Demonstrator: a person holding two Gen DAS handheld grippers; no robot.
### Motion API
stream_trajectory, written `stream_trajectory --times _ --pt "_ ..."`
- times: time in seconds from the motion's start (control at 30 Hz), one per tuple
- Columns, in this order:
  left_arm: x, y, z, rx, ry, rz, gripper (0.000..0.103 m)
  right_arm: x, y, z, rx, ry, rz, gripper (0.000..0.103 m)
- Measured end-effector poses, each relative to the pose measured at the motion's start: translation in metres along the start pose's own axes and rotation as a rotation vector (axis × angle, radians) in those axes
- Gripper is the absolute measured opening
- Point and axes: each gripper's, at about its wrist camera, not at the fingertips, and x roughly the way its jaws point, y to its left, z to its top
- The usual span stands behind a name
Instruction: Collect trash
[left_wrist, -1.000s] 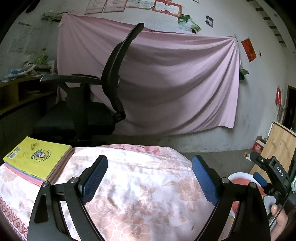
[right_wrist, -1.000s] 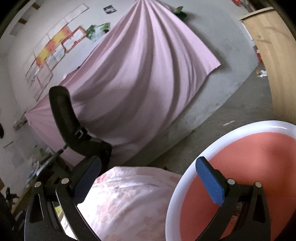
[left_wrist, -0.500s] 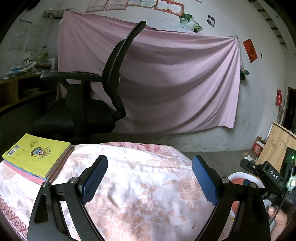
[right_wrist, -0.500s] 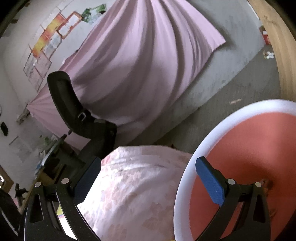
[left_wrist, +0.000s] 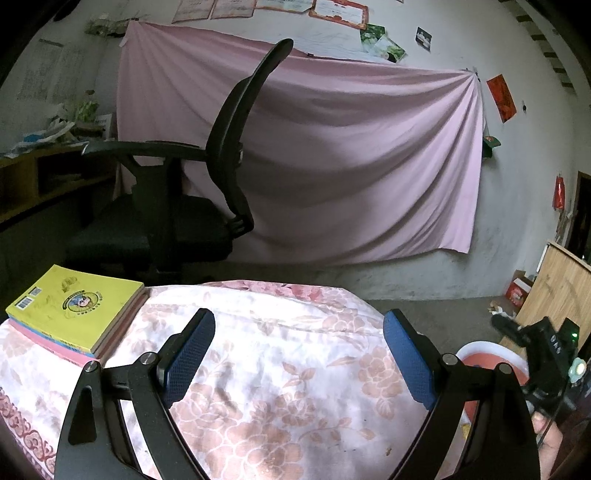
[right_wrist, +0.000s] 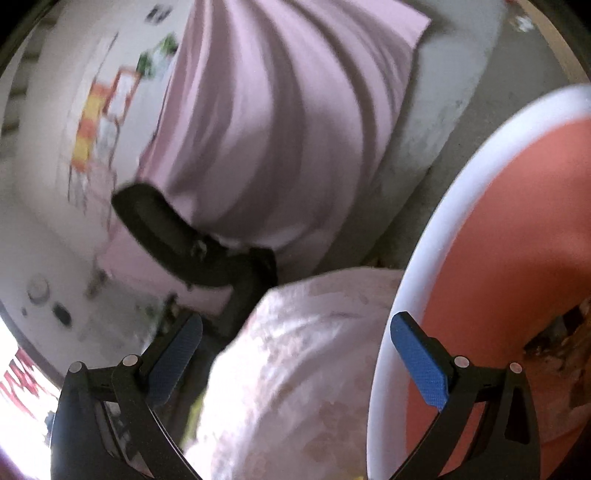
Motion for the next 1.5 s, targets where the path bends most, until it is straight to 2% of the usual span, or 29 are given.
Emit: stream_trajectory --times 0.2,0.4,0.47,0.7,0.9,1.03,1.17,1.27,1.5 --pt "-0.001 -0.004 -0.001 0.023 -0.004 0.004 0.089 -0.013 0.012 0.000 -0.039 -0.084 0.031 0.103" --pt "-0.004 -0.004 -0.001 0.021 -0.007 -0.006 0.089 -0.038 0.048 -0.001 -0.198 -0.246 0.053 0.103" --pt "-0.007 -0.004 -0.001 0.019 -0.008 -0.011 0.089 -0.041 0.060 -0.002 -0.245 -0.283 0.035 0.103" --pt "-0.035 -0.006 0.006 0.001 -0.041 -0.033 0.089 -0.043 0.115 -0.017 -0.453 -0.273 -0.049 0.103" --pt "-0.076 -0.008 0.013 0.022 -0.099 -0.031 0.089 -0.067 0.151 -0.038 -0.604 -0.300 -0.094 0.103" --pt "-0.106 -0.005 0.015 0.037 -0.130 -0.020 0.089 -0.084 0.163 -0.053 -0.671 -0.309 -0.140 0.103" --pt "-0.132 0.003 0.011 0.021 -0.148 -0.007 0.089 -0.098 0.173 -0.075 -0.756 -0.279 -0.203 0.103" --pt "-0.151 0.010 0.006 0.006 -0.161 0.008 0.095 -0.106 0.183 -0.090 -0.842 -0.275 -0.236 0.103" --pt "-0.193 0.022 -0.011 0.006 -0.180 0.035 0.096 -0.129 0.194 -0.134 -0.920 -0.278 -0.263 0.103"
